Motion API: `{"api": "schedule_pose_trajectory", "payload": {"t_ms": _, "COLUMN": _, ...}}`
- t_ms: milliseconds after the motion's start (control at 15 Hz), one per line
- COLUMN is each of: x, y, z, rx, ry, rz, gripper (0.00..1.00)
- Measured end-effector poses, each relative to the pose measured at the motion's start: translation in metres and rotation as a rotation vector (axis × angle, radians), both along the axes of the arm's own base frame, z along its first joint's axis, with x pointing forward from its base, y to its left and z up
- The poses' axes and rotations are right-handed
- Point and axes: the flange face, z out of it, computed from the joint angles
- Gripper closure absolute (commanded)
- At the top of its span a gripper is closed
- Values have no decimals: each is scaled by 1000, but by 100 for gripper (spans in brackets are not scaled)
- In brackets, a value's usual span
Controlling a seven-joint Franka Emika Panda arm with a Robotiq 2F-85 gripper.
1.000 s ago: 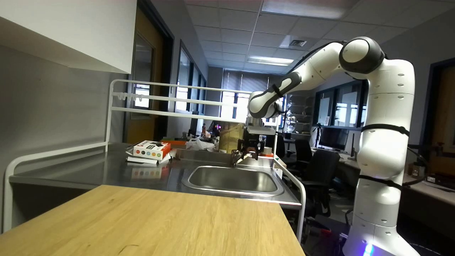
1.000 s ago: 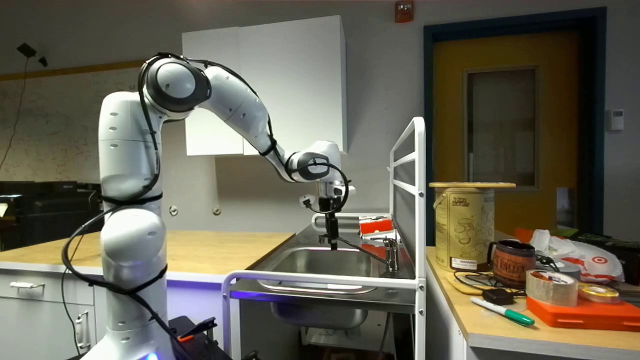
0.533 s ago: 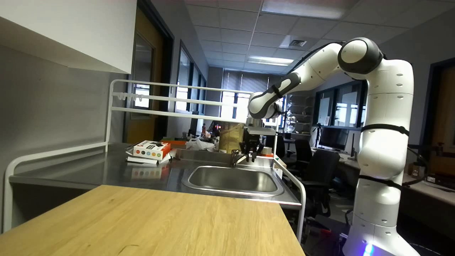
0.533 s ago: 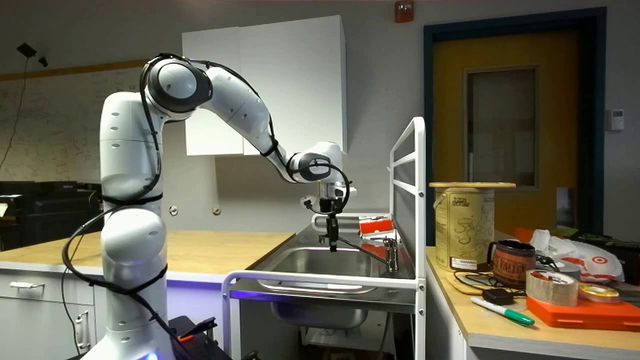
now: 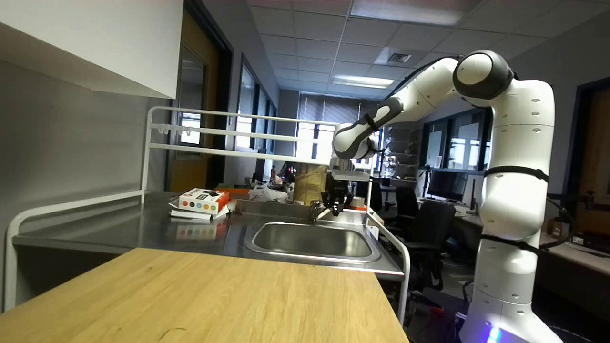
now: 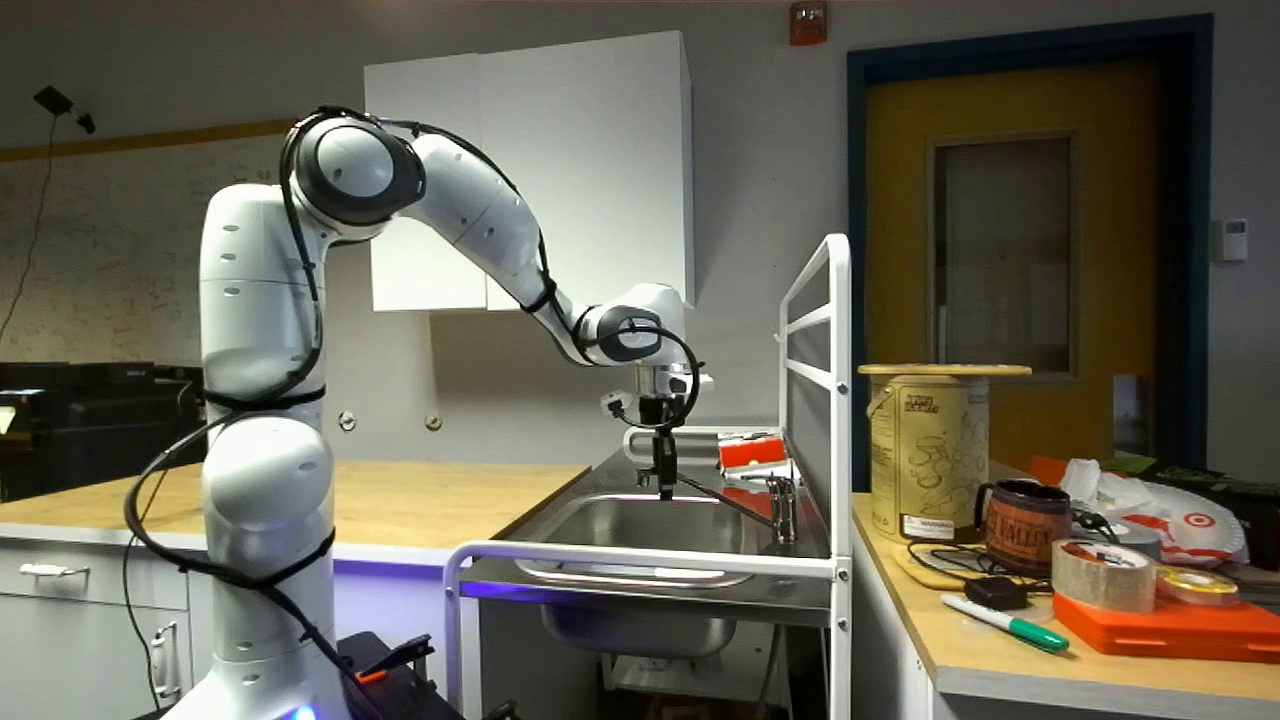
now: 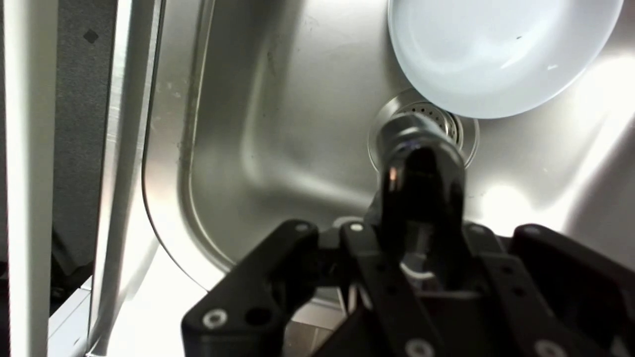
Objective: Move the tap nozzle to the left
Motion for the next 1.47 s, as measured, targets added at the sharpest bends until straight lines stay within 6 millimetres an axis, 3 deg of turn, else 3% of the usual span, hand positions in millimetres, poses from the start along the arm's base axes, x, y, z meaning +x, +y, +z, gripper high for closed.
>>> {"api": "schedule_pose_trajectory", "payload": {"t_ms": 467, "x": 9, "y": 16, "z": 3, "rx": -12, "ry": 20, "rz": 34, "gripper": 95}}
{"api": "schedule_pose_trajectory", "payload": {"t_ms": 933, "x": 36, "y": 45, "z": 3, "rx": -21, "ry": 57, "rz": 47, "gripper": 95}}
{"api": "schedule_pose_trajectory", "payload": {"t_ms": 1400, "x": 58, "y": 59, "z": 6, "rx": -25, "ry": 82, "rz": 43, "gripper": 95}}
{"api": "schedule_pose_trajectory", "payload": {"t_ms": 1467, "x": 60, "y": 60, "z": 6, "rx": -25, "ry": 84, "rz": 43, "gripper": 65}}
